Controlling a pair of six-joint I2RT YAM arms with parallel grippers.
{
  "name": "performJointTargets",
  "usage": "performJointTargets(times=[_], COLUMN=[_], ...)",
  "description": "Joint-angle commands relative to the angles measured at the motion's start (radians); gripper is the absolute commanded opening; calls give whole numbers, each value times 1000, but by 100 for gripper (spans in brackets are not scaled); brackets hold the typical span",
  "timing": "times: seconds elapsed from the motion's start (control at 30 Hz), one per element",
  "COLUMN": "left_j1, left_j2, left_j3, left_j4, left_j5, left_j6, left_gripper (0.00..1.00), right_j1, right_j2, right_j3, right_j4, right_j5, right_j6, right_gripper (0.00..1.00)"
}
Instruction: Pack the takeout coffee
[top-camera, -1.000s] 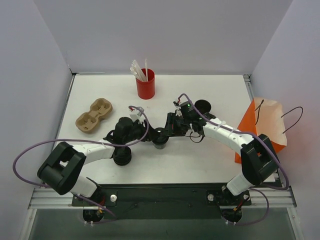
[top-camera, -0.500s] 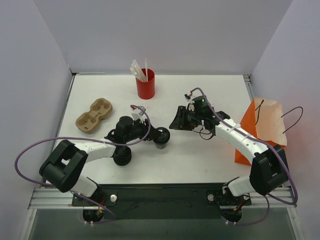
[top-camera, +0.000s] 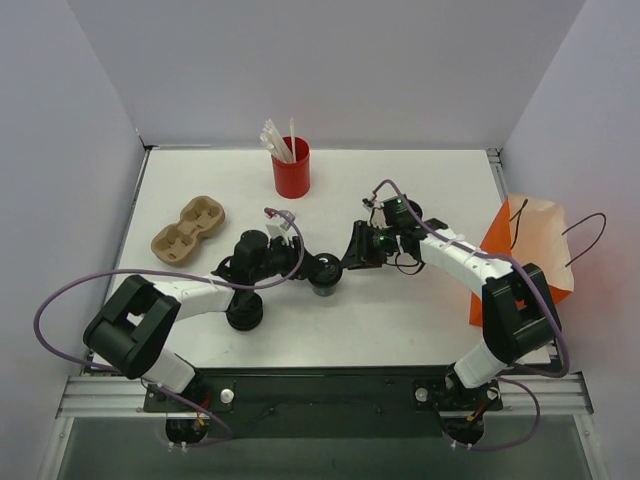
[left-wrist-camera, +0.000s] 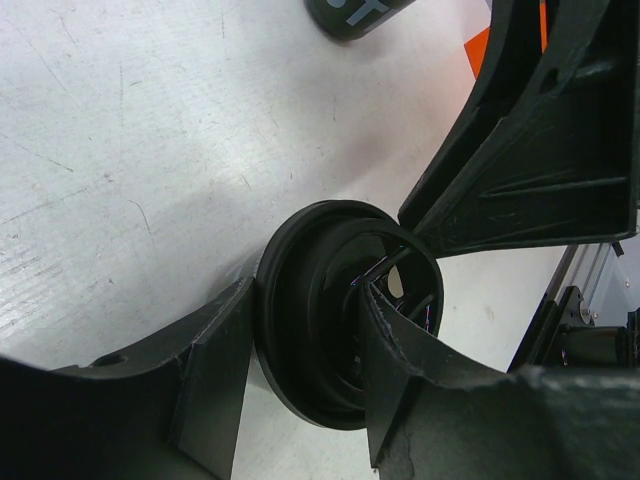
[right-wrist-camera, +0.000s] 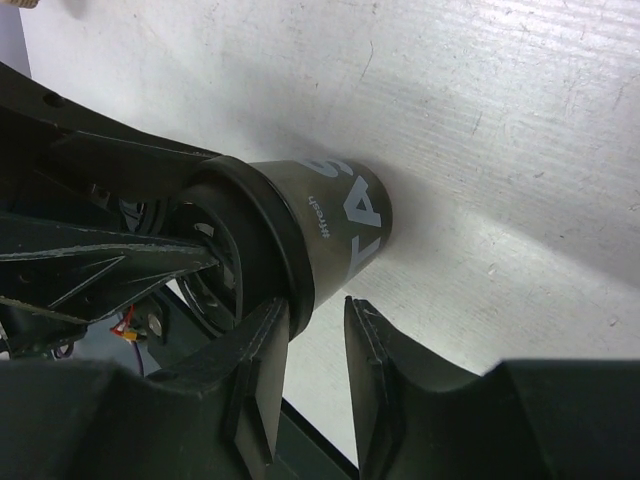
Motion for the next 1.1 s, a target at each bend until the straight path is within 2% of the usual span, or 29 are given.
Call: performJointTargets(times=[0.0, 0.27, 0.4, 0.53, 0.63, 0.77, 0.87, 0.97, 1.07], left_j1=[-11, -16, -20, -26, -29, -29, -29, -29, -29], left_j2=[84, 122, 142, 144, 130, 92, 72, 70, 68], left_j3=[-63, -159, -189, -218, -227, -224, -212, -193, -178], left_j4=[-266, -139, -100, -74, -91, -116, -134, -160, -176], left_j5=[-45, -88, -103, -118, -152, -163, -160, -155, -145], left_j6=[96, 2, -27, -58, -73, -78, -76, -65, -56], left_gripper=[50, 50, 50, 49, 49, 49, 49, 49, 49], right_j1=[-4, 13, 15, 18, 13, 6, 1, 4, 6], right_j2=[31, -6, -7, 19, -1, -108, -162, -173, -162], right_j3=[-2, -187, -301, -322, -261, -157, -88, -48, -37], right_j4=[32, 107, 214, 246, 210, 138, 87, 56, 44], right_j5=[-35, 113, 147, 175, 153, 121, 84, 40, 18], right_j6=[2, 62, 102, 104, 90, 82, 73, 50, 28], right_gripper=[28, 20, 17, 17, 18, 25, 34, 47, 54])
